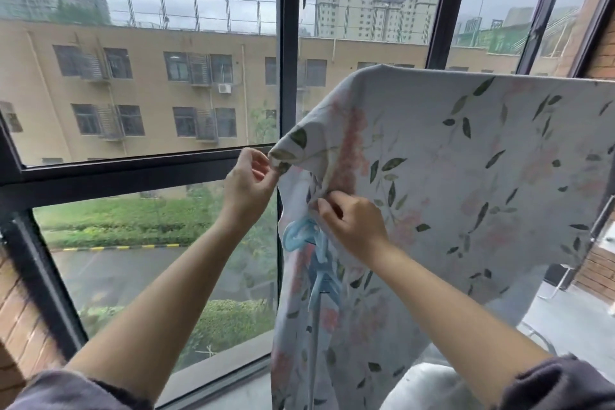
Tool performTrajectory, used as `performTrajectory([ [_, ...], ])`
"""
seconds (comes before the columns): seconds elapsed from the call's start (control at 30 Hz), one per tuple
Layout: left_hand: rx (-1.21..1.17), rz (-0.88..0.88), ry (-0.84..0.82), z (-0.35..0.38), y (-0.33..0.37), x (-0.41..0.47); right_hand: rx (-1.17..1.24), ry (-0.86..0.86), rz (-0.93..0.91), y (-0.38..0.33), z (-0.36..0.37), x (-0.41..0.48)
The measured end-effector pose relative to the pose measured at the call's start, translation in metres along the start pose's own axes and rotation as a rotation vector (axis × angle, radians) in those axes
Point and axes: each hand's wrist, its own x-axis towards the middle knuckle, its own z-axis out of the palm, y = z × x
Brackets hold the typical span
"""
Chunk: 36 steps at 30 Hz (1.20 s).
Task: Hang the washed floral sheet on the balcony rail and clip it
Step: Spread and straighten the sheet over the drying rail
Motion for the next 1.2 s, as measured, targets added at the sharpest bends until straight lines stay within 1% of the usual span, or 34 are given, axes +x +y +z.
performTrajectory([
  [0.07,-0.005,-0.043,-0.05,0.013,-0.007,-0.017,0.092,0.1,0.023,0.022,0.003,-0.016],
  [0.13,0.008,-0.052,-0.144,0.027,-0.009,-0.031,0.185,0.146,0.087,0.043,0.006,-0.034],
  [0.2,0.068,-0.008,-0.238,0.042,-0.005,-0.038,0.263,0.136,0.161,0.063,0.011,-0.05],
  [0.27,0.134,0.04,-0.297,0.054,0.002,-0.04,0.325,0.107,0.196,0.08,0.015,-0.06],
  [0.37,0.313,0.103,-0.274,0.076,0.017,-0.041,0.424,0.05,0.192,0.106,0.011,-0.061],
  [0.43,0.34,0.083,-0.172,0.087,0.021,-0.039,0.443,0.026,0.169,0.122,0.002,-0.053],
  [0.47,0.298,0.044,-0.114,0.094,0.022,-0.039,0.458,0.008,0.157,0.131,-0.005,-0.047],
  [0.5,0.198,-0.012,-0.059,0.1,0.025,-0.04,0.476,-0.017,0.143,0.141,-0.012,-0.04],
  [0.57,-0.129,-0.152,0.058,0.103,0.034,-0.042,0.483,-0.071,0.104,0.147,-0.02,-0.025],
  [0.63,-0.416,-0.307,0.199,0.108,0.043,-0.047,0.447,-0.183,0.044,0.147,-0.025,-0.016],
  [0.67,-0.47,-0.35,0.236,0.113,0.05,-0.053,0.425,-0.274,0.023,0.148,-0.026,-0.017],
  [0.7,-0.463,-0.36,0.22,0.117,0.057,-0.06,0.398,-0.352,0.018,0.147,-0.024,-0.02],
  [0.77,-0.359,-0.36,0.131,0.124,0.062,-0.074,0.375,-0.441,0.034,0.147,-0.017,-0.031],
  [0.8,-0.308,-0.372,0.118,0.127,0.062,-0.08,0.372,-0.463,0.04,0.147,-0.016,-0.037],
  [0.87,-0.244,-0.372,0.153,0.129,0.064,-0.087,0.308,-0.531,0.041,0.145,-0.013,-0.044],
  [0.9,-0.182,-0.341,0.17,0.129,0.066,-0.088,0.243,-0.578,0.021,0.141,-0.012,-0.046],
  [0.93,-0.098,-0.298,0.176,0.129,0.068,-0.088,0.163,-0.623,-0.025,0.137,-0.011,-0.049],
  [1.0,0.106,-0.221,0.178,0.131,0.072,-0.091,0.055,-0.637,-0.157,0.128,-0.01,-0.053],
  [1.1,0.352,-0.127,0.196,0.129,0.067,-0.102,0.053,-0.627,-0.281,0.117,-0.009,-0.062],
  [1.2,0.482,-0.133,0.191,0.112,0.043,-0.115,0.035,-0.681,-0.308,0.11,-0.002,-0.075],
])
